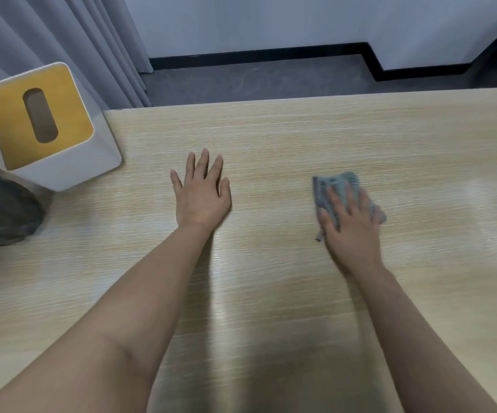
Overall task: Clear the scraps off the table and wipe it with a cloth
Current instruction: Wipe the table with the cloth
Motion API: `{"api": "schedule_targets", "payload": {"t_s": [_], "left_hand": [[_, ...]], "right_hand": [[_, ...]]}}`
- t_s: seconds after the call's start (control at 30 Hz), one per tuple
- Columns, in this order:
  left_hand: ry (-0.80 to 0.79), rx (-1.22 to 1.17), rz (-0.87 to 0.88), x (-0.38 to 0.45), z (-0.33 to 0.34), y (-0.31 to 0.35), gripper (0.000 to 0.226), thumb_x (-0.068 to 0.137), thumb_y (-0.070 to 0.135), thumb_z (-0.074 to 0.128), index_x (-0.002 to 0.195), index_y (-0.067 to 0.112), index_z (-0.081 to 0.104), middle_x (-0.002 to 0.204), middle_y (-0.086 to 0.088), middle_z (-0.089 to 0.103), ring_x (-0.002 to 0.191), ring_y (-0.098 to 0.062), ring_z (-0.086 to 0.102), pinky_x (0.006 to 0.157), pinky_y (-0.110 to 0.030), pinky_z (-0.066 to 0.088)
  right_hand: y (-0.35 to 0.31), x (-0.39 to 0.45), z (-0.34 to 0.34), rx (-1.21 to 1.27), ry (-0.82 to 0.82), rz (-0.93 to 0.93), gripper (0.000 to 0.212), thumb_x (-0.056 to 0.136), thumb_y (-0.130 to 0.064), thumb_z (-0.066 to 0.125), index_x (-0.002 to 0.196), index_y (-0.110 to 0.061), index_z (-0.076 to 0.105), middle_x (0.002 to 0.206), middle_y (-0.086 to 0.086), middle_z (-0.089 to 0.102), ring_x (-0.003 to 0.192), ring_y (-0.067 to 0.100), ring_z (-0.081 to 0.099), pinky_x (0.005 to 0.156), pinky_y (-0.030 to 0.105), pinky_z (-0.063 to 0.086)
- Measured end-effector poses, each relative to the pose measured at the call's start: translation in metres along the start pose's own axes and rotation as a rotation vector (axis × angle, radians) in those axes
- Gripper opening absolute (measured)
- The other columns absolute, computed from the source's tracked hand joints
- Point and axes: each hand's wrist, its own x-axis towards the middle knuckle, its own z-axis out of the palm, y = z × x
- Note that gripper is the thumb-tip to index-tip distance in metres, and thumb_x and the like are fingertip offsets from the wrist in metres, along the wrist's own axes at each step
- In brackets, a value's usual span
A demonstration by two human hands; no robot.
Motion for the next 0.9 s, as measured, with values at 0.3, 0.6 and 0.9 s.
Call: {"api": "schedule_targets", "payload": {"t_s": [0.3,0.6,0.9], "left_hand": [[-0.07,-0.135,0.069,-0.047,-0.012,-0.005,0.055,0.098,0.029,0.035,0.15,0.025,0.016,0.158,0.001,0.015,0.146,-0.017,0.005,0.117,-0.047,0.002],[-0.248,-0.017,0.036,-0.165,-0.009,-0.01,0.052,0.1,0.033,0.029,0.15,0.027,0.014,0.159,0.004,-0.002,0.146,-0.017,-0.01,0.115,-0.046,-0.001],[-0.29,0.052,0.127,-0.194,-0.011,-0.032,0.062,0.092,0.048,0.008,0.15,0.028,0.011,0.159,0.007,-0.003,0.146,-0.014,-0.009,0.116,-0.042,-0.002]], "right_hand": [[-0.09,-0.05,0.032,-0.042,-0.081,-0.345,0.057,0.093,-0.047,0.012,0.149,-0.034,0.011,0.156,-0.004,-0.001,0.145,0.026,-0.007,0.109,0.039,-0.019],[-0.014,-0.022,0.006,-0.031,-0.078,-0.05,0.052,0.099,-0.05,0.02,0.148,-0.038,0.007,0.159,-0.002,-0.001,0.145,0.022,-0.009,0.115,0.046,-0.008],[-0.08,-0.116,0.042,-0.067,-0.174,-0.616,0.054,0.096,-0.049,0.022,0.147,-0.034,0.016,0.157,-0.004,0.009,0.144,0.024,-0.005,0.114,0.046,-0.012]]}}
